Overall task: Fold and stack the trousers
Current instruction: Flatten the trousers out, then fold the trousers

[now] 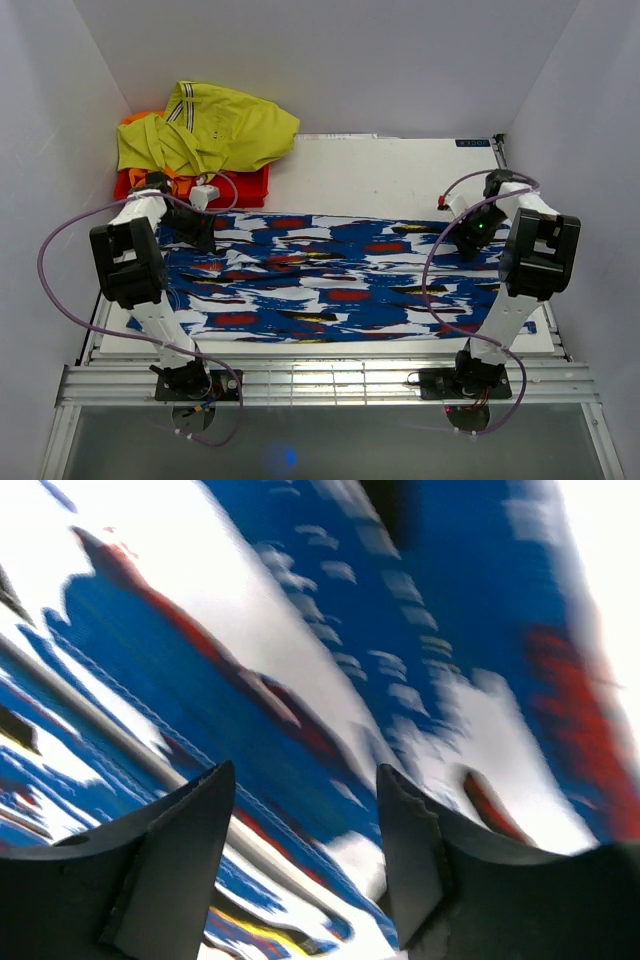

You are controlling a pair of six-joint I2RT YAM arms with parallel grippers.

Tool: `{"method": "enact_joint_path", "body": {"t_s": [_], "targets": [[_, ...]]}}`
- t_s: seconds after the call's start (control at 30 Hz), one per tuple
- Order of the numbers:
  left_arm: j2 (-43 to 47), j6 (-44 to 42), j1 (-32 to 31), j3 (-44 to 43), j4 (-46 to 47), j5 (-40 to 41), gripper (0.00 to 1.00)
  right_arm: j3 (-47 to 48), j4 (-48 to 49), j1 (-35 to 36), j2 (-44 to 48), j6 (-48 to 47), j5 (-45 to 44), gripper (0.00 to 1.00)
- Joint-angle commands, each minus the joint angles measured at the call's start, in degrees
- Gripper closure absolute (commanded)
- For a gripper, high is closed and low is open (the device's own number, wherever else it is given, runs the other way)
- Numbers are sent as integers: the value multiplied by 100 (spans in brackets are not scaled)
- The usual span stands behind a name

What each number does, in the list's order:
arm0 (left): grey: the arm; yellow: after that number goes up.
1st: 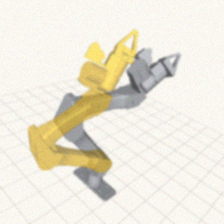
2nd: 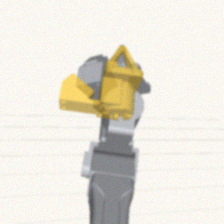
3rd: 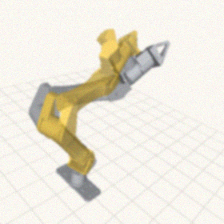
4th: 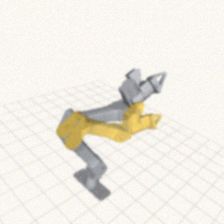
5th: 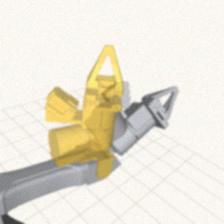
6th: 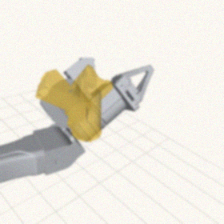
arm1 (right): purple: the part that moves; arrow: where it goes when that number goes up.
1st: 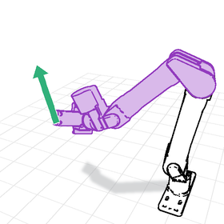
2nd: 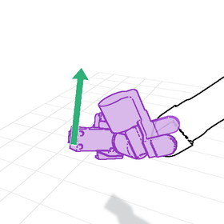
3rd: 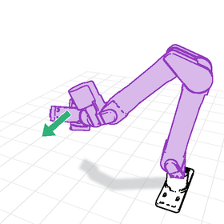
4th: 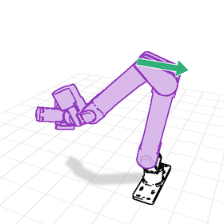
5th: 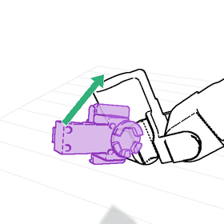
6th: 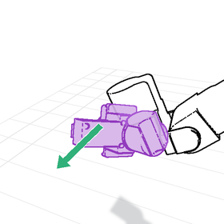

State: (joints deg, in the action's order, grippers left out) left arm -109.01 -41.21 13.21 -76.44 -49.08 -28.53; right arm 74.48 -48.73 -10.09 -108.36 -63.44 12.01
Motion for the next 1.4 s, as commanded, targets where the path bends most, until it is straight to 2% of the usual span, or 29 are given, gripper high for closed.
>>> {"method": "enact_joint_path", "body": {"t_s": [0.0,0.07,0.23,0.27,0.37,0.53,0.63,0.67,0.8,0.83,0.97,1.1,1.37], "targets": [[767,-89,14,-212,-216,-424,32,1501,-944,-344,-308,-291,161,35],[890,25,111,-423,-216,-556,30,2147,-1296,-441,-651,-501,100,28],[943,17,489,-854,-277,-846,25,3553,-1657,-766,-1528,-1187,-199,23],[900,-9,559,-1020,-286,-916,15,3652,-1727,-784,-1644,-1301,-338,22],[549,95,902,-1502,-313,-1233,14,3679,-1614,-881,-1987,-1889,-445,21],[-155,184,1324,-2277,-409,-1488,18,3662,-1332,-934,-2408,-2110,-261,22],[-471,157,1473,-2576,-313,-1515,21,3408,-1052,-934,-2506,-2181,-260,29],[-620,227,1517,-2629,-261,-1506,23,3320,-1007,-934,-2515,-2225,-304,38],[-858,587,1676,-2613,108,-1471,25,2802,-709,-907,-2471,-2339,-401,58],[-867,840,1676,-2438,448,-1436,26,2748,-621,-916,-2445,-2340,-401,62],[-832,1396,1728,-1787,1539,-1488,26,2695,-602,-881,-2436,-2305,-357,91],[-946,1686,1746,-1514,2261,-1532,26,2669,-611,-881,-2410,-2304,-357,92],[-1289,1862,1764,-1496,2790,-1752,29,2572,-602,-863,-2313,-2348,-322,92]]}}
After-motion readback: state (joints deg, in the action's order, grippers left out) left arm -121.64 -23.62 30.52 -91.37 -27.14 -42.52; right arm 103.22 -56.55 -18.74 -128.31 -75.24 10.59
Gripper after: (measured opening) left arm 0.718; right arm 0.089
